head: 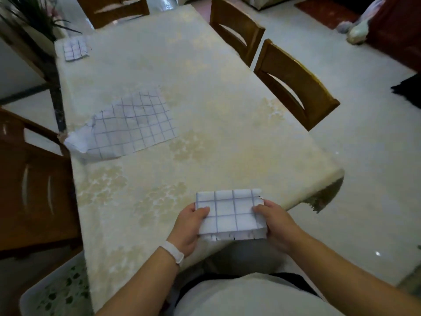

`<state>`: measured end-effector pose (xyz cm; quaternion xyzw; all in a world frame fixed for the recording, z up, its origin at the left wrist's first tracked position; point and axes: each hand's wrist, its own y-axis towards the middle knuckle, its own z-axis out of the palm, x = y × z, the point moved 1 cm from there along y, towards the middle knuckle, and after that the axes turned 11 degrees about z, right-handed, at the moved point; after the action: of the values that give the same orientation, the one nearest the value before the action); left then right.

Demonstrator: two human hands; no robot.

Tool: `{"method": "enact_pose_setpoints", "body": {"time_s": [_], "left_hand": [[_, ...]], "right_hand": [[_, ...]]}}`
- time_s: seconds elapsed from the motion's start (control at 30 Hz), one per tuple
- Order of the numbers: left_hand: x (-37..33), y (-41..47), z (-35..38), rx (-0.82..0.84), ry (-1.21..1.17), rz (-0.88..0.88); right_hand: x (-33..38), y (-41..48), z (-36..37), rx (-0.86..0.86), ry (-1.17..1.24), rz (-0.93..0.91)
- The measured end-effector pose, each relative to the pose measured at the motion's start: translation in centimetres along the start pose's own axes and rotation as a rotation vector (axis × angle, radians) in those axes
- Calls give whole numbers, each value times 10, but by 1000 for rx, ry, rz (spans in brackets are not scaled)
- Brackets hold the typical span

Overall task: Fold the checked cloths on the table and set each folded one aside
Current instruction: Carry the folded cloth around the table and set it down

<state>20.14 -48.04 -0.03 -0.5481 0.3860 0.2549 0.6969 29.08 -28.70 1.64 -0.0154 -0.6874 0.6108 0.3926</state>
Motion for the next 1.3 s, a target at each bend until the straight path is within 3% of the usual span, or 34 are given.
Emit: {"method": "enact_pose_setpoints", "body": {"time_s": [0.7, 1.0, 1.3], "left_hand": [[26, -48, 385, 363, 265, 9], [33, -54, 464, 461, 264, -70], [28, 10, 524, 507, 274, -98]], "right_hand": [[-3, -37, -363, -253, 432, -146], [-9, -46, -430, -309, 628, -140], [39, -13, -469, -364, 648, -117]]}}
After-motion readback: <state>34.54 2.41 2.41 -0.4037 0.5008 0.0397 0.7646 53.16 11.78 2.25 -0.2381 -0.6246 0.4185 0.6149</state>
